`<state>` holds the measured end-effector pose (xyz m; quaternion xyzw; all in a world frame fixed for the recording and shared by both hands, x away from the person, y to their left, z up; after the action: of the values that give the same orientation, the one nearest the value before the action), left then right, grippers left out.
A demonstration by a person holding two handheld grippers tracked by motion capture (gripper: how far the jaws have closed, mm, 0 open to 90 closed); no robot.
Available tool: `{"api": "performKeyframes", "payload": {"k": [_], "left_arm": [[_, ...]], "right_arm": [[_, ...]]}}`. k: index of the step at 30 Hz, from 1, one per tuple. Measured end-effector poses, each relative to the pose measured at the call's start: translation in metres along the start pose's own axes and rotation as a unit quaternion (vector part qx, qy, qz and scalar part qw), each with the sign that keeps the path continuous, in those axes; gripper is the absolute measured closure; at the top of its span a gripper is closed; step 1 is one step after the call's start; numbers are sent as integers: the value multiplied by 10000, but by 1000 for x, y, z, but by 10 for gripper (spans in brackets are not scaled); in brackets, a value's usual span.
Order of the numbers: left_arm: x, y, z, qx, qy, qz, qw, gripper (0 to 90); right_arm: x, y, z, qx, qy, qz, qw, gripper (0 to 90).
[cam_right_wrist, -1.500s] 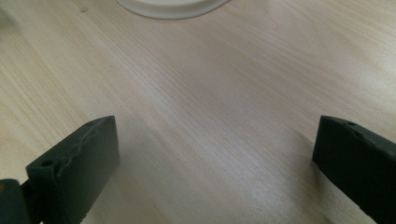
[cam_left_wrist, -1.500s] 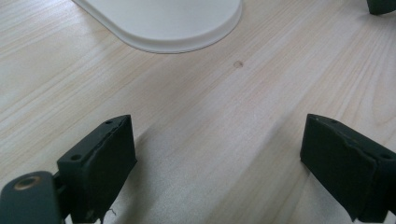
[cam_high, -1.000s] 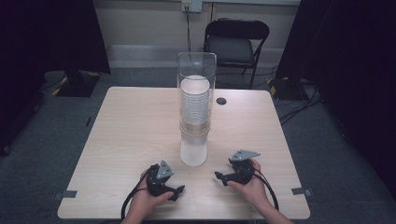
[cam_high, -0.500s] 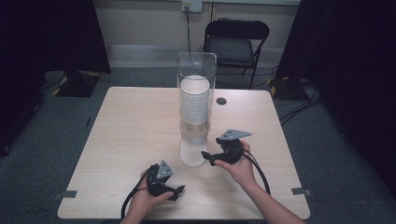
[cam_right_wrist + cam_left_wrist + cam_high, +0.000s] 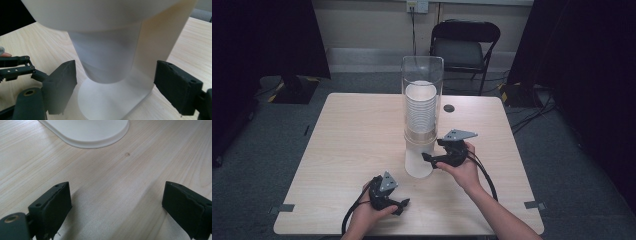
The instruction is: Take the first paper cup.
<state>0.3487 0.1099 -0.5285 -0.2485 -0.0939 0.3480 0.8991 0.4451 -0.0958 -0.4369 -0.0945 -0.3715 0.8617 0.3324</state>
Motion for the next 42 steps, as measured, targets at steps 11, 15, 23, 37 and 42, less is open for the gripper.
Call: {"api": "performKeyframes", "payload": {"k": [11, 15, 23, 37, 42], "left_arm": [[0, 0, 0, 0, -1, 1, 10000, 81], [0, 0, 0, -3, -4, 1, 10000, 81], [0, 0, 0, -3, -18, -13, 10000, 81], [0, 0, 0, -1, 0, 7, 10000, 81], [0, 0, 0, -8, -4, 4, 10000, 81]], "right_arm": [[7, -17, -8, -92, -62, 164, 9998, 184], [9, -19, -12, -119, -98, 167, 9997, 216], [9, -20, -22, -291, -9, 299, 9991, 314], [5, 4, -44, -140, 304, 448, 9984, 374], [-7, 49, -56, 83, 351, 159, 9992, 356]]}}
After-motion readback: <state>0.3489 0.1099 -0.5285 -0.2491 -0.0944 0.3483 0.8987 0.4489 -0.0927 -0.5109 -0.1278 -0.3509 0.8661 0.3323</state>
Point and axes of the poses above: each handheld gripper's, and its own axes: z roughly backward along the jaws, y roughly out of its underside, x roughly to its left, the point moved 4 cm from there along -z, roughly forward along the jaws, and after that the axes turned 15 degrees about x, right-handed, at the moved point
